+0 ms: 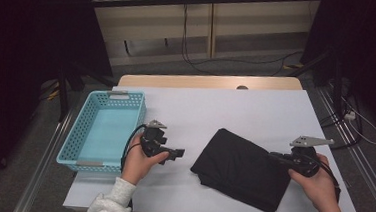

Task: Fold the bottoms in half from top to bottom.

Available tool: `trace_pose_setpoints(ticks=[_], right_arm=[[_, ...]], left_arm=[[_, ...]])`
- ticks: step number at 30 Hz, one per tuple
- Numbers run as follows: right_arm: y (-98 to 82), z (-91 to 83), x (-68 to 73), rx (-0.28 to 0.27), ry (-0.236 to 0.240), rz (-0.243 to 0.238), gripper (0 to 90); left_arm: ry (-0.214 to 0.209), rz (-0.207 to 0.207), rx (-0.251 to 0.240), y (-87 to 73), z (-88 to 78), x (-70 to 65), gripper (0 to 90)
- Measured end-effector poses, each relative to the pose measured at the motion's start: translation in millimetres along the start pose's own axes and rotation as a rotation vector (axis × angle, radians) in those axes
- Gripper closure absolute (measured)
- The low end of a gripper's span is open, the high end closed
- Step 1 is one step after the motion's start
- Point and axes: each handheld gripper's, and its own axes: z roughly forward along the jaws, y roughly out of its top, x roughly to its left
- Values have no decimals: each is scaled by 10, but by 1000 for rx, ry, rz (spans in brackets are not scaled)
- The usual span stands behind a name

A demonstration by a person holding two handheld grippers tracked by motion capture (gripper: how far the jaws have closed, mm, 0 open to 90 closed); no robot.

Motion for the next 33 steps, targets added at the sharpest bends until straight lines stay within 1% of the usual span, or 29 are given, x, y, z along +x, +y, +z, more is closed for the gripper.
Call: trace_pose_setpoints(ticks=[1, 4, 8, 10, 11, 12, 15, 17, 18, 19, 20, 21, 22, 23, 24, 27, 31, 33], right_arm=[[-2, -15, 0, 1, 4, -1, 845], [-18, -91, -21, 3, 7, -2, 844], [-77, -168, -76, 9, -1, 11, 842], [-116, -155, -89, 16, -14, 6, 839], [-128, -125, -86, 29, -19, -5, 837], [-128, -125, -86, 29, -19, -5, 837], [-120, -94, -66, 34, -22, -32, 830], [-124, -84, -59, 29, -34, -43, 811], [-136, -86, -69, 16, -41, -41, 746], [-139, -93, -69, 7, -48, -35, 711], [-139, -93, -69, 7, -48, -35, 711], [-141, -99, -74, -1, -45, -38, 669], [-144, -107, -69, -28, -41, -13, 569], [-144, -107, -69, -28, -41, -13, 569], [-145, -110, -66, -32, -40, -13, 547], [-142, -92, -31, -48, -17, -17, 451], [-128, -54, 0, -38, -26, -16, 361], [-127, -38, 5, -40, -36, -6, 318]], left_arm=[[7, 1, -3, -1, 0, -4, 108], [8, 0, -9, 2, -6, -4, 108], [7, 3, -6, 5, 4, -19, 108], [4, 8, -4, 7, 8, -31, 108], [5, 8, -5, 9, 11, -40, 108], [3, 10, -5, 11, 13, -47, 108], [1, 10, -4, 10, 22, -61, 108], [0, 9, -4, 7, 31, -63, 108], [0, 9, -2, 5, 37, -67, 107], [-2, 8, -3, 4, 45, -76, 107], [-2, 9, -4, 4, 50, -83, 107], [-10, 11, -1, 5, 58, -97, 107], [-23, 13, 4, 8, 63, -109, 120], [-28, 12, 2, 9, 68, -121, 120], [-28, 15, 3, 12, 73, -138, 120], [-35, 17, 5, 8, 90, -170, 119], [-48, 26, 16, -15, 122, -206, 132], [-62, 30, 22, -23, 143, -228, 140]])
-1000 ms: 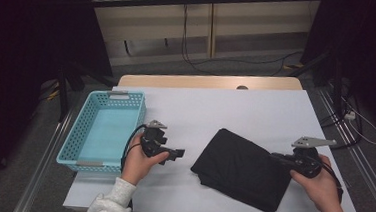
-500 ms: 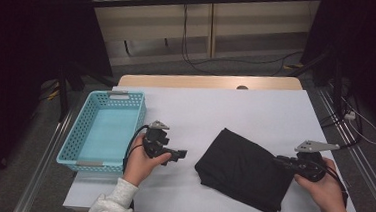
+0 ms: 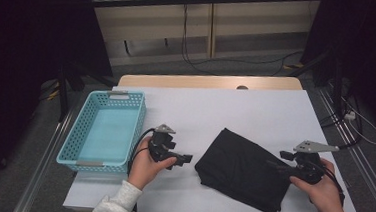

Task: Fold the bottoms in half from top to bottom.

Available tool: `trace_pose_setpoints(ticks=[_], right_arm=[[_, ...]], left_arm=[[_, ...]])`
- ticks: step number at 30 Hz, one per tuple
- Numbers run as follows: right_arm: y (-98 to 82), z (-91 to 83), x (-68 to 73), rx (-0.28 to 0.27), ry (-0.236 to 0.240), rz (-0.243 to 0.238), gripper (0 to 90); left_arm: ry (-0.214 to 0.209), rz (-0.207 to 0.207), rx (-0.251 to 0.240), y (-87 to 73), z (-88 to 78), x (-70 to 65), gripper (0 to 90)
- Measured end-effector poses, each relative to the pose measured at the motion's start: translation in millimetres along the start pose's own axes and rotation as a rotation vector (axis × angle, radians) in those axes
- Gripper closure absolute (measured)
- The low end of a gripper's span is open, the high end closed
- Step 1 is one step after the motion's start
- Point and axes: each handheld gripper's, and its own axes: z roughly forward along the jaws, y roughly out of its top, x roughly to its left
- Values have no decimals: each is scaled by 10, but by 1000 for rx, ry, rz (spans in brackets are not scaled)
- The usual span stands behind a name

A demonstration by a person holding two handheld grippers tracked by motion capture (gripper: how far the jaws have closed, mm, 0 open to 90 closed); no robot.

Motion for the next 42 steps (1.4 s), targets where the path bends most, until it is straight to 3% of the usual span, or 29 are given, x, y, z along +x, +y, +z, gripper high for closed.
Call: trace_pose_setpoints(ticks=[10, 26, 42], right_arm=[[5, 63, 48, 2, -15, 10, 218], [6, 74, 75, 0, -28, 14, 170], [16, 72, 101, -4, -17, 4, 171]], left_arm=[[-23, 12, 7, -31, 54, -110, 157], [-34, 59, 17, -88, 104, -202, 93], [-22, 89, 49, -183, 222, -299, 182]])
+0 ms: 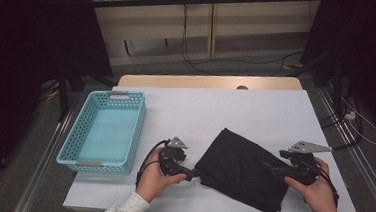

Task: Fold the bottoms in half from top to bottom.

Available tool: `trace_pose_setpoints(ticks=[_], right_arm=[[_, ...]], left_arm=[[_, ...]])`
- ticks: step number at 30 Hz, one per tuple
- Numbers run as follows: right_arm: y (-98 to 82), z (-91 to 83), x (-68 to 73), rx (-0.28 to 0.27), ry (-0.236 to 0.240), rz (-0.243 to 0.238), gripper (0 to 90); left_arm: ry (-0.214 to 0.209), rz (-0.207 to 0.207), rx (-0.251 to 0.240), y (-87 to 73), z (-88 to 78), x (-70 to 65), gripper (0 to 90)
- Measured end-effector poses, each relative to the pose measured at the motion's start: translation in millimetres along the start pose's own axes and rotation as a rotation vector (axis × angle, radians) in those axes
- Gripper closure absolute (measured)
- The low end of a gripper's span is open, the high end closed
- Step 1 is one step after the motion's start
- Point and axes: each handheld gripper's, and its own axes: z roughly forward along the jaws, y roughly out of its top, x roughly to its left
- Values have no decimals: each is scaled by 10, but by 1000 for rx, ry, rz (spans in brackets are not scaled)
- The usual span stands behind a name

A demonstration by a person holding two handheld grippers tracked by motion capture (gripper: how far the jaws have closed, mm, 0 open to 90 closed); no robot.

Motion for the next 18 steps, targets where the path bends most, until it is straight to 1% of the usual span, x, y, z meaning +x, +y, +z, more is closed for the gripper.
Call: trace_pose_setpoints(ticks=[1, 4, 6, 7, 8, 9, 10, 11, 12, 16, 18], right_arm=[[3, -5, 2, -3, 0, -1, 171], [2, -10, -2, -6, 5, 0, 171], [-7, -8, -4, -2, 4, 2, 171], [-10, -9, -3, 1, 3, 0, 172], [-11, -11, -2, 1, 2, 1, 172], [-9, -13, 0, 0, 1, 0, 172], [-5, -17, 3, -1, 2, -3, 172], [1, -24, 12, -6, 4, -4, 172], [1, -24, 12, -6, 4, -4, 172], [0, -15, 11, -1, 8, -5, 173], [-1, -11, 13, 1, 8, -9, 173]], left_arm=[[-1, 6, 0, -2, 4, -2, 182], [5, 7, -4, -3, 12, -22, 184], [14, 22, -5, -6, 28, -57, 184], [9, 21, -8, -3, 35, -73, 185], [-3, 20, -10, 0, 37, -84, 202], [-12, 18, -14, 0, 42, -95, 238], [-14, 14, -17, -2, 47, -107, 247], [-15, 10, -19, -4, 50, -115, 277], [-22, 4, -22, -5, 51, -121, 277], [-46, -3, -17, -8, 49, -141, 417], [-40, 4, -18, -11, 55, -156, 442]])
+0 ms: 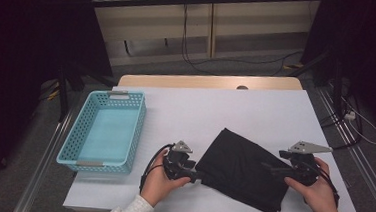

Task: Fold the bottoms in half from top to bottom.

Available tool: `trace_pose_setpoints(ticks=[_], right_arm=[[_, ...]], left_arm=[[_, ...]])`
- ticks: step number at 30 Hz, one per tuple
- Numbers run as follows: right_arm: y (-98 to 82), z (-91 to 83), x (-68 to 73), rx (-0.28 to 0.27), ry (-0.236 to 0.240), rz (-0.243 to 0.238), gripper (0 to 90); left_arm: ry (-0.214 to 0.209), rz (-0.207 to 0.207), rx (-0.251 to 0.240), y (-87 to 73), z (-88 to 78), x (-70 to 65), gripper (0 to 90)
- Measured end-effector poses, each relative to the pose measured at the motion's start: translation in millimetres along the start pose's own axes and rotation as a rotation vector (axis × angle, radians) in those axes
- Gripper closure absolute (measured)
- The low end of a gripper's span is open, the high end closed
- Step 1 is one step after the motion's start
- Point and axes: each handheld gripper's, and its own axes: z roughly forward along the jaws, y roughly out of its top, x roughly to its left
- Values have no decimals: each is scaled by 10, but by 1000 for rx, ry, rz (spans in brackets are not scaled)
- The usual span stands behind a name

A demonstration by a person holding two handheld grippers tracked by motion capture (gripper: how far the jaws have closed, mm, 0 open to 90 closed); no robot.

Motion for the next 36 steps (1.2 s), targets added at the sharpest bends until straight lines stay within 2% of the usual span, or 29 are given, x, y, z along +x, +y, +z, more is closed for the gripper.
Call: trace_pose_setpoints(ticks=[4, 13, 23, 28, 33, 36], right_arm=[[1, -6, 2, 0, -2, -3, 175], [11, -29, 5, -14, -10, -15, 178], [9, -56, 10, -30, -19, -24, 179], [-15, -71, 0, -21, -23, -27, 179], [-26, -91, 0, -32, -19, -18, 179], [-27, -93, -3, -34, -20, -16, 179]], left_arm=[[19, 5, 8, 2, -2, -20, 512], [26, 1, 23, 5, 4, -49, 647], [29, -31, 34, 23, 6, -14, 774], [19, -65, 33, 24, 13, 1, 839], [0, -109, 33, 32, 19, 21, 856], [-4, -115, 39, 39, 15, 28, 860]])
